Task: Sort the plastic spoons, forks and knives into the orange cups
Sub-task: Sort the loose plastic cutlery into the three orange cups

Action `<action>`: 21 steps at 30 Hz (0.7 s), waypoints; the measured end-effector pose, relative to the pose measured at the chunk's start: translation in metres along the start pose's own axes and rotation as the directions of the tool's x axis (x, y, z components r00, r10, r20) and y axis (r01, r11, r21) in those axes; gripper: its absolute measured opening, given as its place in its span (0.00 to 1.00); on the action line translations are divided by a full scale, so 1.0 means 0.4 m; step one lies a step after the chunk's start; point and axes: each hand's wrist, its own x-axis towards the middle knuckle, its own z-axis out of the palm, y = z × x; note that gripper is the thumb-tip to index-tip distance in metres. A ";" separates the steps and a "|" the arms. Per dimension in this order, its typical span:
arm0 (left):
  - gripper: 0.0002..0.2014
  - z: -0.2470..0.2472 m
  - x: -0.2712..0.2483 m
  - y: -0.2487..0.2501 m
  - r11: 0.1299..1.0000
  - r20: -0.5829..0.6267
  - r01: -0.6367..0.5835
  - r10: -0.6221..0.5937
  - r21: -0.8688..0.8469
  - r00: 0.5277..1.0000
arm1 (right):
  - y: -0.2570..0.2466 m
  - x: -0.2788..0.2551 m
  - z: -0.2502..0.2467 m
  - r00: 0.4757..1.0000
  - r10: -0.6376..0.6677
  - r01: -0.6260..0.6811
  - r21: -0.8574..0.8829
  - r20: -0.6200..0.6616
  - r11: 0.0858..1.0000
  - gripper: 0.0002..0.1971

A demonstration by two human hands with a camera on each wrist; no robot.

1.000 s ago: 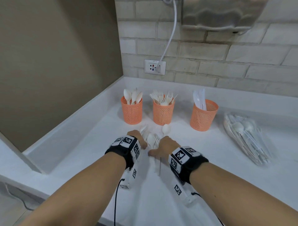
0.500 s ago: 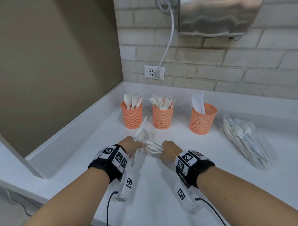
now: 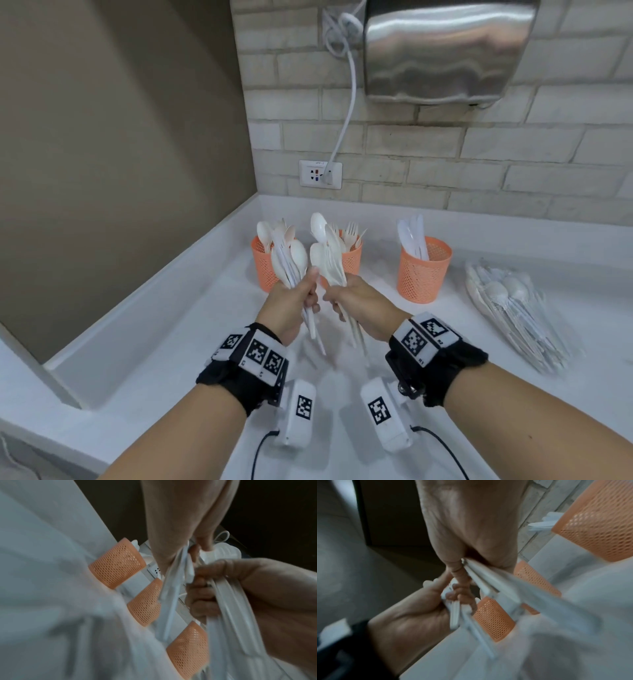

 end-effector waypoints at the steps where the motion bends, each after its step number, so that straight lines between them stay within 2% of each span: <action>1: 0.06 0.015 -0.001 0.002 1.000 0.007 -0.006 0.006 -0.018 1.000 | -0.002 0.002 0.004 0.999 -0.033 0.032 -0.017 -0.032 0.999 0.11; 4: 0.20 0.045 -0.001 0.003 1.000 0.045 -0.007 0.007 -0.004 0.999 | -0.001 0.013 0.014 0.988 -0.102 0.087 -0.127 -0.117 0.988 0.08; 6: 0.31 0.054 0.000 -0.002 1.000 0.080 0.002 -0.001 -0.013 0.997 | -0.001 0.019 0.017 0.984 -0.140 0.113 -0.215 -0.112 0.970 0.10; 7: 0.34 0.056 0.001 -0.003 1.000 0.093 0.008 -0.005 -0.028 0.996 | -0.001 0.020 0.016 0.981 -0.160 0.130 -0.244 -0.108 0.961 0.12; 10: 0.33 0.060 0.011 -0.005 0.999 0.129 0.032 -0.027 -0.037 0.991 | -0.001 0.022 0.005 0.980 -0.168 0.134 -0.261 -0.111 0.956 0.13; 13: 0.32 0.066 0.031 -0.010 0.997 0.113 0.050 -0.044 -0.050 0.993 | -0.002 0.027 -0.002 0.974 -0.204 0.174 -0.255 -0.099 0.951 0.05; 14: 0.30 0.066 0.039 -0.010 0.997 0.081 0.052 -0.047 -0.061 0.996 | -0.001 0.029 -0.004 0.974 -0.214 0.187 -0.265 -0.078 0.946 0.08; 16: 0.26 0.066 0.050 0.001 0.993 0.031 0.067 -0.064 -0.092 0.997 | -0.005 0.026 -0.011 0.979 -0.200 0.184 -0.287 -0.028 0.940 0.24; 17: 0.25 0.065 0.056 0.008 0.991 0.029 0.077 -0.074 -0.113 0.997 | -0.010 0.023 -0.014 0.980 -0.199 0.190 -0.244 -0.013 0.951 0.28; 19: 0.22 0.060 0.065 0.023 0.983 0.058 0.085 -0.077 -0.160 0.995 | -0.017 0.020 -0.022 0.978 -0.206 0.207 -0.111 0.021 0.972 0.25; 21: 0.18 0.057 0.070 0.036 0.978 0.089 0.088 -0.073 -0.188 0.993 | -0.023 0.021 -0.033 0.982 -0.185 0.183 0.042 0.039 0.982 0.15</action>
